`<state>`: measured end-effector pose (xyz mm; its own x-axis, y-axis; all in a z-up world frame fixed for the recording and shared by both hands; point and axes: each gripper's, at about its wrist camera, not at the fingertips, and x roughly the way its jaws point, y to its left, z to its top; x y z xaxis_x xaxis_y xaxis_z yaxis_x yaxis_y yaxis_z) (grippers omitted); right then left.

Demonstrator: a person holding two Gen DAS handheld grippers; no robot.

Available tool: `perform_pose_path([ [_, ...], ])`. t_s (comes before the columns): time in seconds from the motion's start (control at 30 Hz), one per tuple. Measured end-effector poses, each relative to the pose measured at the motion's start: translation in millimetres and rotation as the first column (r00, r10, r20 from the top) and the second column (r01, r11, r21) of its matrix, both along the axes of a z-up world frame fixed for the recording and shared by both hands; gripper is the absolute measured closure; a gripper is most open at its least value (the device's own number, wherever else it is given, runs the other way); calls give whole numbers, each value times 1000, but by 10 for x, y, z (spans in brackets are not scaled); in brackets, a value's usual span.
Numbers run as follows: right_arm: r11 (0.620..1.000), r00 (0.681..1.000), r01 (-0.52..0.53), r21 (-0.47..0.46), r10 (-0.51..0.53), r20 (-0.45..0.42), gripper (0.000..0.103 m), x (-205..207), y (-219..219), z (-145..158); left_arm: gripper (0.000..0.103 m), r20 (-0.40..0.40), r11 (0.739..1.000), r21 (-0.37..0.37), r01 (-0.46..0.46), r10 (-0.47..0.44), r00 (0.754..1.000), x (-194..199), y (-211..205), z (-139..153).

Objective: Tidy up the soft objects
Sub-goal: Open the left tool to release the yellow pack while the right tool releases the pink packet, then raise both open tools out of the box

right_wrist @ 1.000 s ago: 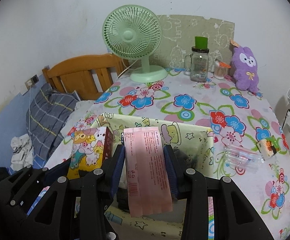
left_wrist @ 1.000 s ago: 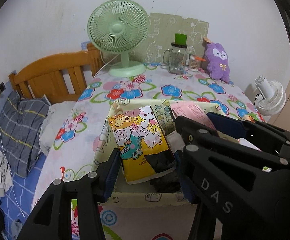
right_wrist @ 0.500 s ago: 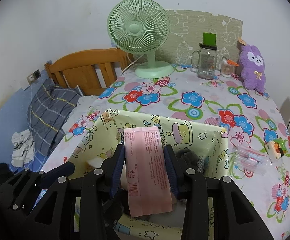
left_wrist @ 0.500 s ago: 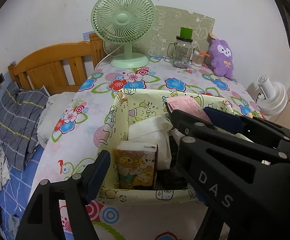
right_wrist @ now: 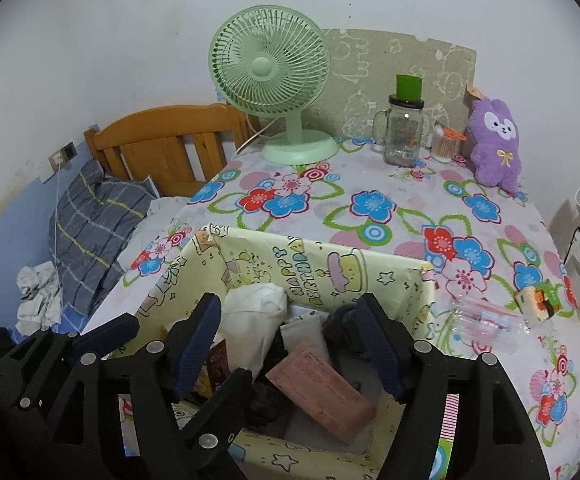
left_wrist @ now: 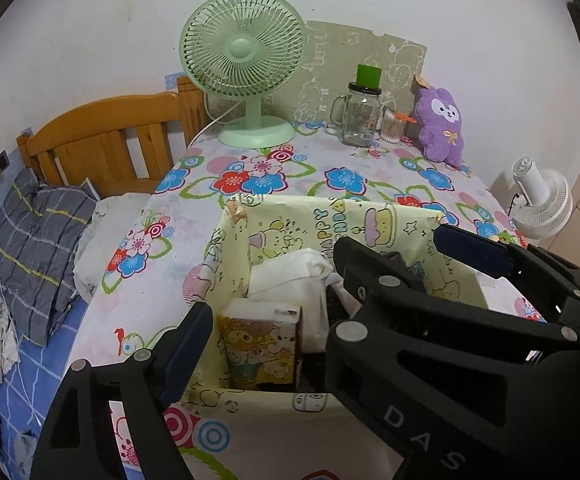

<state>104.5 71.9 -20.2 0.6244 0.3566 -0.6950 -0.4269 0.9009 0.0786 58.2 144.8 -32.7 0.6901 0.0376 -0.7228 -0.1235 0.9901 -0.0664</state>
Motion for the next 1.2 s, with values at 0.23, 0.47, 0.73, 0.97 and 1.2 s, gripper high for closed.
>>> perform_pose_path([
  [0.23,1000,1000,12,-14,-11,15,29,-54,-145,90,15,29,1000,-6,-2,3,1000,-20,-129,100],
  [0.47,999,998,42,-6,-42,35,26,-105,-361,220,12,70,1000,17,13,-14,997,-49,-330,227],
  [0.73,997,993,75,5,-75,87,18,-173,-612,405,6,125,999,38,23,-28,992,-87,-555,393],
  [0.97,994,987,106,24,-108,120,12,-233,-856,528,4,161,997,60,37,-47,986,-111,-770,510],
  [1.2,991,981,129,42,-133,144,9,-274,-1106,612,2,192,997,69,40,-53,980,-137,-979,591],
])
